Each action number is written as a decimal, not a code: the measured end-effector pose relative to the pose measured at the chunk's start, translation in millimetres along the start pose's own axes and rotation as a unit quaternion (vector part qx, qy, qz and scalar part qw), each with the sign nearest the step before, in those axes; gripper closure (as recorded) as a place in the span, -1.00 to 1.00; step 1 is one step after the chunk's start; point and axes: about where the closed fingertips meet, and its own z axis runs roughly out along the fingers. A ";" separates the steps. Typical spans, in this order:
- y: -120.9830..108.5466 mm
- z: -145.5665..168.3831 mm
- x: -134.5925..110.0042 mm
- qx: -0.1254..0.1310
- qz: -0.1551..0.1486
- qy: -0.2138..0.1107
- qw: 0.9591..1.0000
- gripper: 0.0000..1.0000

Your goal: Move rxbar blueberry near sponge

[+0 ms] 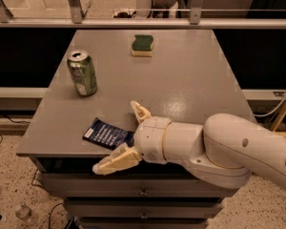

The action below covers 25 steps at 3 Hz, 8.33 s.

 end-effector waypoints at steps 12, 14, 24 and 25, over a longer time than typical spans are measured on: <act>-97.7 -43.3 -102.0 -0.002 -0.041 0.065 0.997 1.00; -210.9 -64.5 -109.3 0.132 -0.029 0.099 0.986 1.00; -431.7 -54.2 30.1 0.233 0.111 0.093 0.962 0.67; -430.9 -51.1 30.7 0.231 0.111 0.093 0.962 0.22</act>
Offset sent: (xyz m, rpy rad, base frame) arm 0.0071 -0.0062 -0.0159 0.0146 0.0366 0.0079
